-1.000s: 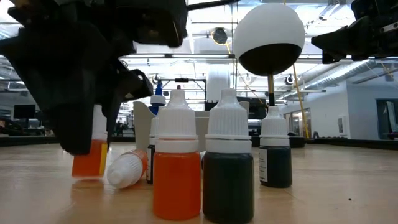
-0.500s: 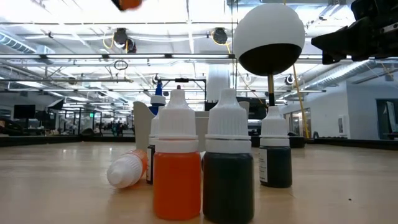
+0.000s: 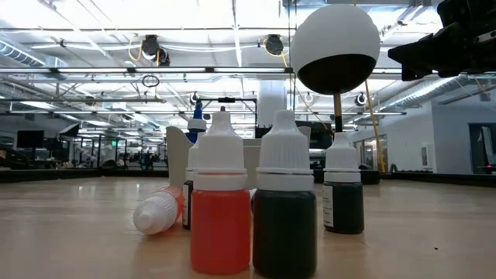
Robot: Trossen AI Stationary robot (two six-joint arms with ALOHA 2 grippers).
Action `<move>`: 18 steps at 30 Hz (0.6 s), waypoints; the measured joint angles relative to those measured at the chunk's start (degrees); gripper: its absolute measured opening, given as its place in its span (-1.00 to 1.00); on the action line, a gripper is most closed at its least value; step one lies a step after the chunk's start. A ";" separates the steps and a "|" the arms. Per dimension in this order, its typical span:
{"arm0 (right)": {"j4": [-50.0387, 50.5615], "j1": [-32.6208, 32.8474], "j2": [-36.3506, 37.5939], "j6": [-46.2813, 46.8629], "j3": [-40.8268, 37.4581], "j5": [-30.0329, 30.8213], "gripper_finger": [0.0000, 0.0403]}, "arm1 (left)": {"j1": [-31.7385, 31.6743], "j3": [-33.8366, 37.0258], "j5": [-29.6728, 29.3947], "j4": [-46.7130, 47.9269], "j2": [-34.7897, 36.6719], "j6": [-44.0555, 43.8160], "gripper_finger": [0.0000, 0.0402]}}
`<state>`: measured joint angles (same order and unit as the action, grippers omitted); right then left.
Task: Pick & Place food coloring
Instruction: Put the left small orange food coloring bottle into the gray bin
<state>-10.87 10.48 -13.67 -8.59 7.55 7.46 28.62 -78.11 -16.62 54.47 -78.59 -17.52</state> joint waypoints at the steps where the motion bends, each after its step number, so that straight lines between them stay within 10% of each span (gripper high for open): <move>1: 0.01 0.02 0.00 -0.02 0.00 0.00 -1.00 | 0.00 0.94 0.00 -0.18 0.41 0.51 -0.56; 18: -0.02 0.01 0.00 0.28 0.00 0.00 -1.00 | -8.61 19.08 -2.11 -19.39 4.45 -0.60 -0.55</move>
<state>-10.89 10.50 -13.67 -8.31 7.55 7.46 20.01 -59.02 -18.73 35.08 -74.14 -18.13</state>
